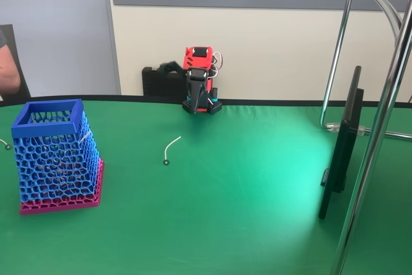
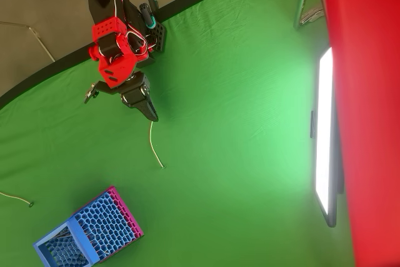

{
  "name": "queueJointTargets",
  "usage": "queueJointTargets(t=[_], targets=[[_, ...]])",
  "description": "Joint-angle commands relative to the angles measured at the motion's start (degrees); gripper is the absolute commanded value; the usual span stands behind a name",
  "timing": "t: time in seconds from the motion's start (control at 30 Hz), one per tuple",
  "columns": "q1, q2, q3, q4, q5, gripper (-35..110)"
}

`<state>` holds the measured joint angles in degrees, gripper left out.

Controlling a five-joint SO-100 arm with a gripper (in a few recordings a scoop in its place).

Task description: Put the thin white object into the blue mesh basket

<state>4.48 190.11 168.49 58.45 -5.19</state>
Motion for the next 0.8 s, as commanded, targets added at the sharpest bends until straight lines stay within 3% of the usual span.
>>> queueJointTargets(t=[0.0, 0.33, 0.77], targets=[[-0.09, 0.18, -7.73, 4.13, 1.41, 0], [-0.88, -4.13, -21.80, 9.58, 6.86, 0], [1.93, -37.18, -40.61, 9.67, 16.70, 0]])
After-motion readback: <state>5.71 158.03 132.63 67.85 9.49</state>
